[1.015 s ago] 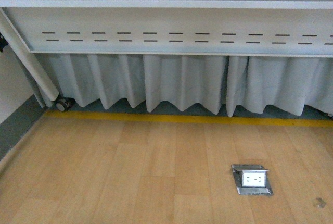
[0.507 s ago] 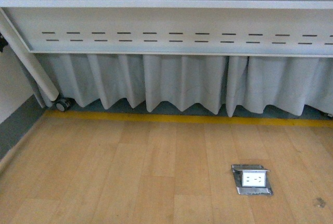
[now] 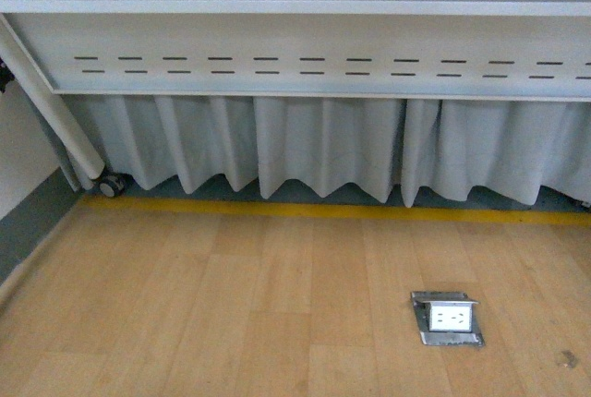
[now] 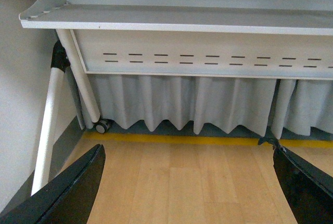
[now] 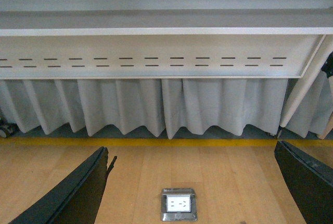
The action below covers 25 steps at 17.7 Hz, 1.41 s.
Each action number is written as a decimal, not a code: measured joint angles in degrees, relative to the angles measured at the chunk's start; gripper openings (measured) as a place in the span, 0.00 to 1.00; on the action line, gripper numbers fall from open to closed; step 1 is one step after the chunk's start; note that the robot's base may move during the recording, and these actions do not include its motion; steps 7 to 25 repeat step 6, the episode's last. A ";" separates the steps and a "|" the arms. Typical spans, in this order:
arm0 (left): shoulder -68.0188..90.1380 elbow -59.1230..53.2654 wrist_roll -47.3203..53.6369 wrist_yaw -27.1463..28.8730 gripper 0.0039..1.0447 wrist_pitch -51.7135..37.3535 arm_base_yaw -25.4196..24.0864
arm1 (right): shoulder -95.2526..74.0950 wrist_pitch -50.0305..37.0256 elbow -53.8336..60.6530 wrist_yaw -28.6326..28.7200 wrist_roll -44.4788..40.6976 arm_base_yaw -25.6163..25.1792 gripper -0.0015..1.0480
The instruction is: Open oven
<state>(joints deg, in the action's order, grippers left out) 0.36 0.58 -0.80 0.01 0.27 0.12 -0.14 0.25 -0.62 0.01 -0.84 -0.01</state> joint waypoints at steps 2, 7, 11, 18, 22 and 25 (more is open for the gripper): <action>0.00 0.00 0.00 0.00 0.94 0.00 0.00 | 0.00 0.00 0.00 0.00 0.00 0.00 0.94; 0.00 0.00 0.00 0.00 0.94 0.00 0.00 | 0.00 0.00 0.00 0.00 0.00 0.00 0.94; 0.00 0.00 0.00 0.00 0.94 0.00 0.00 | 0.00 0.00 0.00 0.00 0.00 0.00 0.94; 0.00 0.00 0.00 0.00 0.94 0.00 0.00 | 0.00 0.00 0.00 0.00 0.00 0.00 0.94; 0.00 0.00 0.00 0.00 0.94 0.00 0.00 | 0.00 0.00 0.00 0.00 0.00 0.00 0.94; 0.00 0.00 0.00 0.00 0.94 0.00 0.00 | 0.00 0.00 0.00 0.00 0.00 0.00 0.94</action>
